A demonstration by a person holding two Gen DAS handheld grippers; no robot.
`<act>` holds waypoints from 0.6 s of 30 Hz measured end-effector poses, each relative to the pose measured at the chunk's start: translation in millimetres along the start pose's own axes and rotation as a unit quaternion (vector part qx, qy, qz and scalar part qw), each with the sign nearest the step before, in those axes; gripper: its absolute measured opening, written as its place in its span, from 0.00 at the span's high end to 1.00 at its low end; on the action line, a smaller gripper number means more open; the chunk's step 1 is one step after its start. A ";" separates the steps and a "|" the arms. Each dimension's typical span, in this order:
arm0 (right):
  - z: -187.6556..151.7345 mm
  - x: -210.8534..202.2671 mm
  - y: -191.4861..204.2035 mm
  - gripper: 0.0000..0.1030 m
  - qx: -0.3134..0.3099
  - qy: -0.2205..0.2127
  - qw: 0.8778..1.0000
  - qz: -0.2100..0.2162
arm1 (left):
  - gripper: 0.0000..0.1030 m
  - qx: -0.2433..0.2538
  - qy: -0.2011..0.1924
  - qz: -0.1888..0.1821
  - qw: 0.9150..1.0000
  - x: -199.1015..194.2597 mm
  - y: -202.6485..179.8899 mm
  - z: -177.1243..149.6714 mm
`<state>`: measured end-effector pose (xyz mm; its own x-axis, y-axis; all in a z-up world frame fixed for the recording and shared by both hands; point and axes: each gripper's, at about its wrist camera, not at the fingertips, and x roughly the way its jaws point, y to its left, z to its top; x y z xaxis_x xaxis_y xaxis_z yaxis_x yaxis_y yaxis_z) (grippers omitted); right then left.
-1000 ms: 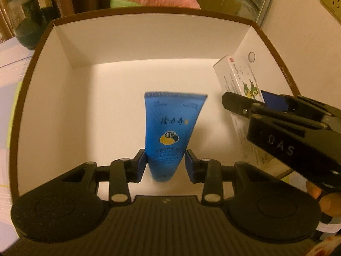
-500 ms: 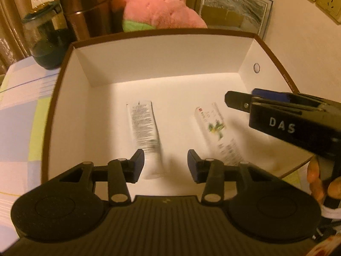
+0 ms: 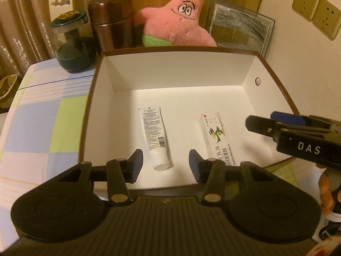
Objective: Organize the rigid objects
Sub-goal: 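Lower the tube with the left tool while the right tool releases the parrot box inside, then move both tools back toward the remaining items on the table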
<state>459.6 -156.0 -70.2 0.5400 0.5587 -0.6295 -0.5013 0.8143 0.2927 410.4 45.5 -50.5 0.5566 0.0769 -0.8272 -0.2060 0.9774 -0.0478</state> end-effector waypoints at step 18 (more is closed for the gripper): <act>-47.7 -77.2 33.0 0.40 0.015 -0.008 1.000 0.008 | 0.57 0.019 -0.043 -0.029 0.999 -76.4 11.3 -58.0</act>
<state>369.1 -179.8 -46.3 0.5428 0.5746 -0.6126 -0.4898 0.8091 0.3249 318.9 39.2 -20.2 0.6333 0.0357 -0.7731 -0.1425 0.9872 -0.0712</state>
